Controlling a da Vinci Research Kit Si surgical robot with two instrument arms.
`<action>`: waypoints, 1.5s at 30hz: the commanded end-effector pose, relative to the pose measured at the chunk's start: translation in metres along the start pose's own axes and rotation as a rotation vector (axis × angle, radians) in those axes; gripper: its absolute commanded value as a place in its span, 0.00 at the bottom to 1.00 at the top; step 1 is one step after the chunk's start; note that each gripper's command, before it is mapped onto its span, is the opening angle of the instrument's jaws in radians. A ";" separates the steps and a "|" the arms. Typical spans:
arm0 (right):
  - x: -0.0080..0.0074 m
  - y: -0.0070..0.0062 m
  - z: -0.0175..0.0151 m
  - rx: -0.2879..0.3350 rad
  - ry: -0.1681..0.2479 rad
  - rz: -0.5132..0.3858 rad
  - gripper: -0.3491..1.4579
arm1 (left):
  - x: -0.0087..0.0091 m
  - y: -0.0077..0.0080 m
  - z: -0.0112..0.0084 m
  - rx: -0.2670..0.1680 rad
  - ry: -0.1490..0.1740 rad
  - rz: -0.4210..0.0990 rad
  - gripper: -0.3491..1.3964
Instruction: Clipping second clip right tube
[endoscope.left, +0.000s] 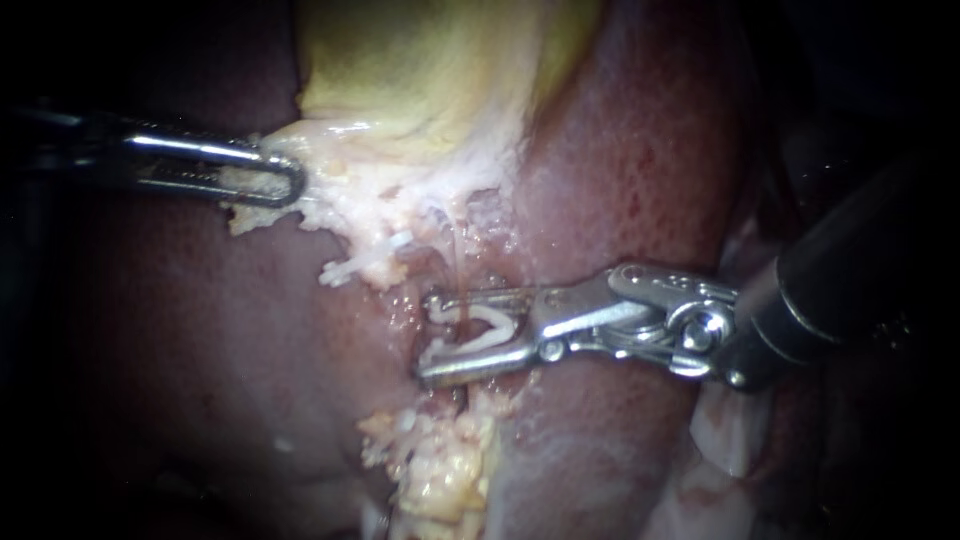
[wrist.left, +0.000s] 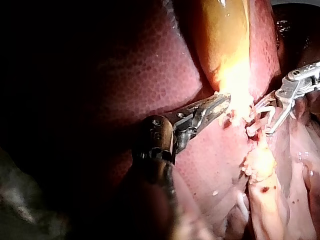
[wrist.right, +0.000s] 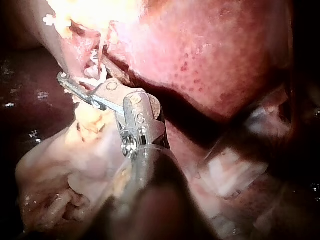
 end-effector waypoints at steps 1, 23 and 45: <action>0.0001 -0.0002 0.0000 0.010 -0.005 0.002 0.45 | 0.0000 0.0000 0.0000 0.000 0.000 0.000 0.00; -0.0001 -0.0008 -0.0002 0.049 -0.015 0.001 0.25 | 0.0000 0.0000 0.0000 0.000 0.000 0.000 0.00; -0.0005 -0.0007 -0.0009 0.049 -0.019 0.100 0.00 | 0.0000 -0.0002 0.0001 0.000 0.000 0.000 0.00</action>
